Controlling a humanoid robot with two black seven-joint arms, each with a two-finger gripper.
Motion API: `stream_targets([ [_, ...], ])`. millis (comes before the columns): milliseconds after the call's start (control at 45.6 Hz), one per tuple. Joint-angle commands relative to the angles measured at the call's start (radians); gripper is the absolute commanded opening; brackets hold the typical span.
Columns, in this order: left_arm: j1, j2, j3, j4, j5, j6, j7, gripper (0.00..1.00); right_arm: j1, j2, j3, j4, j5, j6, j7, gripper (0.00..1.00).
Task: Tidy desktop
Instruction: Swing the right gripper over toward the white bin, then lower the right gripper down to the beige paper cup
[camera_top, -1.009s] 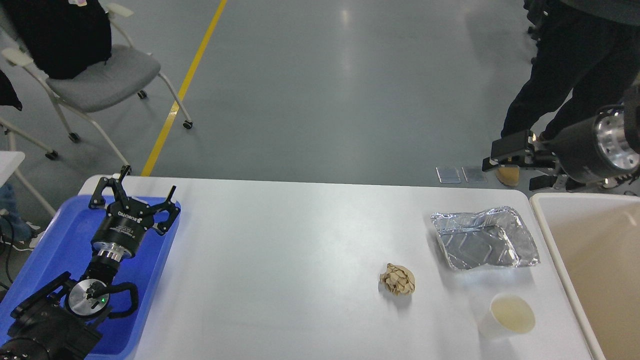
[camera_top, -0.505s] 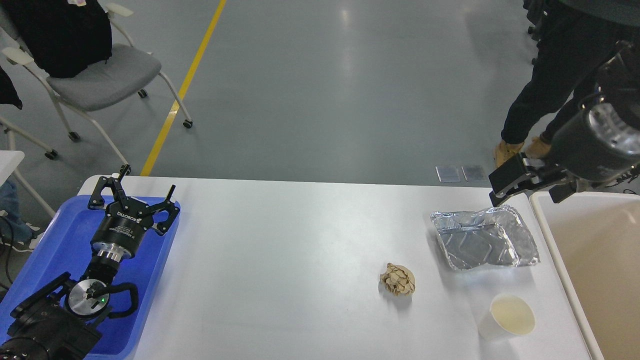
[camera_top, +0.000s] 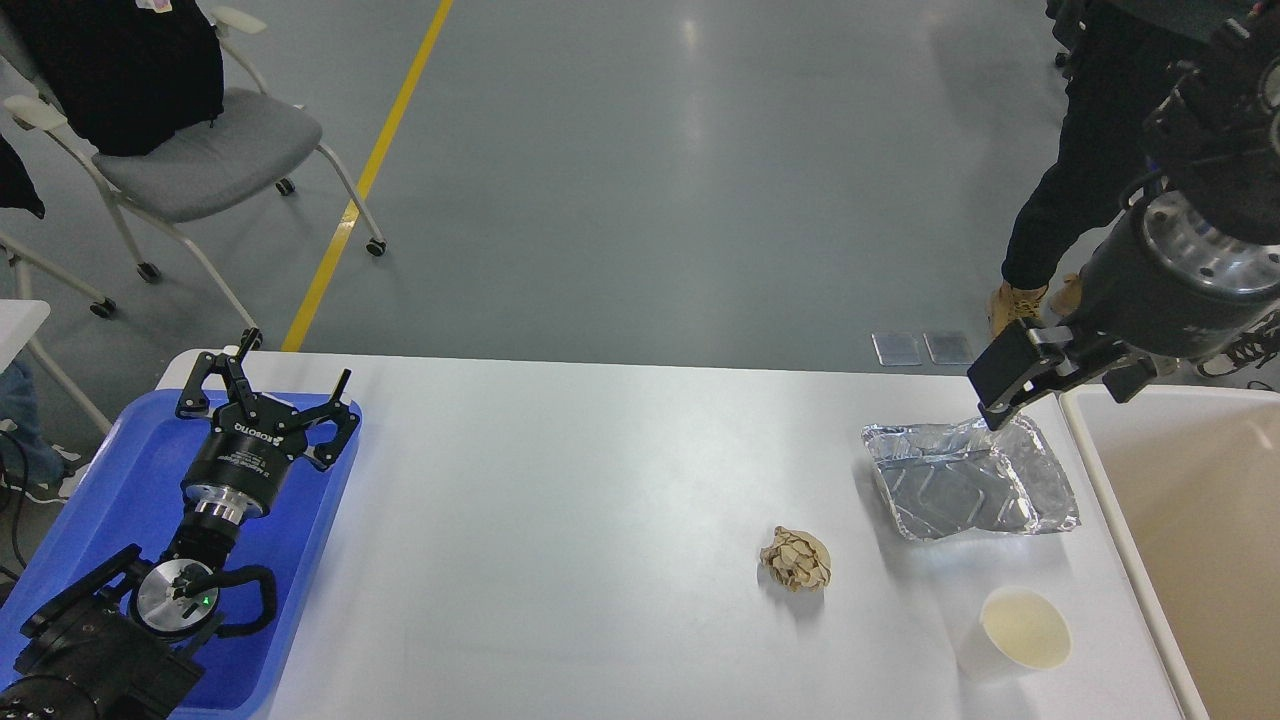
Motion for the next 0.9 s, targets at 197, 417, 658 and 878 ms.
stream_targets([
  [197,0.001,0.0,0.001,0.0,0.0,0.0,-0.003,0.99,-0.037,-0.129,-0.116,-0.002,-0.075,0.007,-0.009,1.0],
  [417,0.0,0.0,0.001,0.0,0.0,0.001,-0.003,0.99,-0.132,-0.296,-0.138,0.0,-0.183,-0.054,-0.009,1.0],
  [658,0.0,0.0,0.001,0.0,0.0,0.001,-0.003,0.99,-0.333,-0.419,-0.107,-0.003,-0.276,-0.252,-0.009,1.0],
  [878,0.0,0.0,0.001,0.0,0.0,0.001,-0.003,0.99,-0.552,-0.437,0.033,-0.029,-0.338,-0.364,-0.008,1.0],
])
